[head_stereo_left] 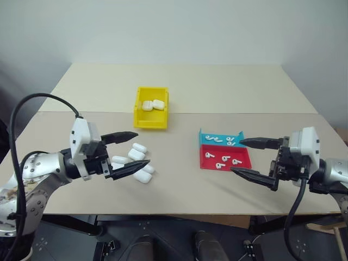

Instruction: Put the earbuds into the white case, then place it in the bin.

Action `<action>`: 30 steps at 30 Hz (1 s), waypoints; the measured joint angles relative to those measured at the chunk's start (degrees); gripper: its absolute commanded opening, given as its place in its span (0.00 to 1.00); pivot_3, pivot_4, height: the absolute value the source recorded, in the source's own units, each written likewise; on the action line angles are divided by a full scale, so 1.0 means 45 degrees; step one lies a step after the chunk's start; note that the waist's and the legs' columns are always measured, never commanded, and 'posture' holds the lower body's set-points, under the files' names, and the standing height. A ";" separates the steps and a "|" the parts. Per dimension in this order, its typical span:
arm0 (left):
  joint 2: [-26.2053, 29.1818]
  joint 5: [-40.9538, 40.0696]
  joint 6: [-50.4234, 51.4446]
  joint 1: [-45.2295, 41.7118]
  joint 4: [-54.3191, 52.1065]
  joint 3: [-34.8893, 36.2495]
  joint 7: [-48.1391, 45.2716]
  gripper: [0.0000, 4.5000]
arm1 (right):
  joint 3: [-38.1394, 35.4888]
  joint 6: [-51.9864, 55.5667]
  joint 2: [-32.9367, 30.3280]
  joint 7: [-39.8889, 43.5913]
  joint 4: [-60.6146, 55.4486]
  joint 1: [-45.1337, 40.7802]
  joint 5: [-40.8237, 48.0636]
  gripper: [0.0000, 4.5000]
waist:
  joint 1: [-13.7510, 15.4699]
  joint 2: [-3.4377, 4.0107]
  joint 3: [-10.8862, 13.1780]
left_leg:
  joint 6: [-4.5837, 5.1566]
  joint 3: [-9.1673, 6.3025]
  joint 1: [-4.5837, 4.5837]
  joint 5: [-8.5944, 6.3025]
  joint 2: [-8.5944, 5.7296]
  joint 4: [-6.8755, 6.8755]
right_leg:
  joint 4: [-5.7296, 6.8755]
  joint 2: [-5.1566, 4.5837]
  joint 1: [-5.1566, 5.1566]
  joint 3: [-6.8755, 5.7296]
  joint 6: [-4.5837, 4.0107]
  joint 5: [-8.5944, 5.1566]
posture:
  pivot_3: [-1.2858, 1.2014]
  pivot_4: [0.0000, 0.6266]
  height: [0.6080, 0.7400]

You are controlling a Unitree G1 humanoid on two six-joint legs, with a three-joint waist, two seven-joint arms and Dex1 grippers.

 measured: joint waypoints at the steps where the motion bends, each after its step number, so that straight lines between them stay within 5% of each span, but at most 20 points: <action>1: 0.0007 0.0001 0.0000 0.0002 0.0000 0.0000 -0.0011 1.00 | 0.0000 0.0000 0.0000 0.0000 0.0000 0.0000 0.0000 1.00 | 0.0001 0.0000 0.0000 | 0.0000 0.0000 0.0000 0.0000 0.0000 0.0000 | 0.0000 0.0000 0.0000 0.0000 0.0000 0.0000 | 0.52 0.24 1.00; 9: 0.0236 0.0027 0.0304 -0.0053 -0.0004 0.0023 0.0571 1.00 | 0.0001 -0.0028 0.0061 -0.0036 0.0000 -0.0002 -0.0014 1.00 | -0.0005 -0.0002 0.0001 | 0.0000 -0.0003 0.0000 0.0000 0.0001 0.0000 | 0.0000 0.0001 0.0000 0.0000 0.0000 0.0000 | 0.52 0.24 1.00; 15: 0.1804 0.0549 0.1764 -0.0138 -0.0648 -0.0049 0.1553 1.00 | 0.0219 -0.0029 0.0090 -0.0048 0.0048 -0.0418 -0.0129 1.00 | -0.0010 -0.0010 0.0006 | 0.0000 -0.0004 0.0007 0.0000 0.0002 0.0000 | 0.0004 0.0000 0.0000 0.0001 0.0000 0.0000 | 0.52 0.24 1.00; 22: 0.3849 -0.1048 0.6597 -0.2746 -0.1202 -0.0840 0.3229 1.00 | 0.0445 -0.0026 0.0122 -0.0122 0.0139 -0.0715 -0.0122 1.00 | 0.0036 -0.0030 0.0018 | 0.0000 -0.0015 0.0004 0.0000 -0.0009 -0.0002 | 0.0000 -0.0007 0.0003 -0.0009 0.0010 -0.0005 | 0.52 0.24 1.00; 30: 0.3266 -0.1764 1.1909 -0.6196 -0.0499 -0.3322 0.5082 1.00 | 0.0486 -0.0023 0.0526 -0.0501 -0.0017 -0.0660 -0.0106 1.00 | -0.0051 -0.0049 0.0028 | 0.0002 -0.0026 0.0006 -0.0001 -0.0025 -0.0004 | 0.0009 -0.0006 0.0003 0.0006 0.0041 -0.0023 | 0.52 0.24 1.00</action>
